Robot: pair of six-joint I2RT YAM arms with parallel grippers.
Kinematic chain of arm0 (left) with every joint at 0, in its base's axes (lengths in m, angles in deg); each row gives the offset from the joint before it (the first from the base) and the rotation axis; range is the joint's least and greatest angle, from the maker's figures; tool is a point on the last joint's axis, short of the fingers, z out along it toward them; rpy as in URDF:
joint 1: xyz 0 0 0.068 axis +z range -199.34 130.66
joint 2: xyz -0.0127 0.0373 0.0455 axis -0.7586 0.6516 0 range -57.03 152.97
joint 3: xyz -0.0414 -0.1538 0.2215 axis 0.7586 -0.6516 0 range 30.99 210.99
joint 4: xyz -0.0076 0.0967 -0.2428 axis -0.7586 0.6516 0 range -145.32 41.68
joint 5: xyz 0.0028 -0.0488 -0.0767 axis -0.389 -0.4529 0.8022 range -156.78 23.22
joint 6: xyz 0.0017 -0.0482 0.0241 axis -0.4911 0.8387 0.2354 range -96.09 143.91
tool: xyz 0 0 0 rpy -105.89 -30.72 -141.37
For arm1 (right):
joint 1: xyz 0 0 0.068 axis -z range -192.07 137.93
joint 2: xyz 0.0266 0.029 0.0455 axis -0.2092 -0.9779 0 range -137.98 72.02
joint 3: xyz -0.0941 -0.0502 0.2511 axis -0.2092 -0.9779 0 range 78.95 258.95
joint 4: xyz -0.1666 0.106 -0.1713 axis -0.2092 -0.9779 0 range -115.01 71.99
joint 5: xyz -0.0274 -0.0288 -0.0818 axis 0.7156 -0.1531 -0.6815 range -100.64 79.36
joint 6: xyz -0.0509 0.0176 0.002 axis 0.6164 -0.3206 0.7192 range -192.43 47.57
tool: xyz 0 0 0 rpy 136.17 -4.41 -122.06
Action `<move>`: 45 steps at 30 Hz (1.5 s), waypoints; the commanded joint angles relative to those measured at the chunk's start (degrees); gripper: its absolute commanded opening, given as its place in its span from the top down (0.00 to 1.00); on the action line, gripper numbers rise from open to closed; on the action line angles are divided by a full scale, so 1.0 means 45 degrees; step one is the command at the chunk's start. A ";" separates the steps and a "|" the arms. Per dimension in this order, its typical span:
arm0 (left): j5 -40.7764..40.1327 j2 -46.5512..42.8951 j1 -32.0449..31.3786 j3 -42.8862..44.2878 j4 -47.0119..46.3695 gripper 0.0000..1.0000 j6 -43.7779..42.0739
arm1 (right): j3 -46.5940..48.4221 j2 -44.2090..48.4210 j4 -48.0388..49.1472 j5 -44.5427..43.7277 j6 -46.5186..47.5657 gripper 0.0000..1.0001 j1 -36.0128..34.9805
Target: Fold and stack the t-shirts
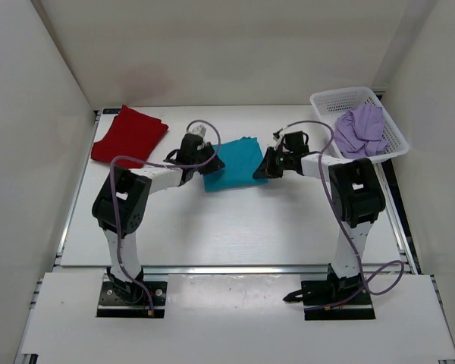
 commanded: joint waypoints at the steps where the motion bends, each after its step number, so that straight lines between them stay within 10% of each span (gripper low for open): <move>1: 0.0295 0.0000 0.0708 -0.1994 -0.0632 0.69 0.0618 | -0.0910 -0.0201 0.1684 0.0061 -0.0592 1.00 0.0321; 17: 0.0765 -0.5193 0.0650 -0.7665 -0.2550 0.61 0.1246 | -0.5852 0.3778 0.3526 0.0688 -0.1277 1.00 0.0615; 23: 0.0353 -0.6116 0.1176 -0.7589 -0.2197 0.58 0.1011 | -0.4449 0.3941 0.2687 0.0707 -0.0945 0.96 0.0440; 36: 0.1038 -0.0413 0.2075 -0.2471 -0.1164 0.66 0.0680 | 0.2835 -0.2697 0.0907 0.1118 -0.0651 1.00 0.0419; 45: 0.1566 -0.1636 0.3112 -0.4636 -0.3443 0.62 0.1576 | 0.2467 -0.2918 0.1668 0.1546 -0.1198 1.00 0.0732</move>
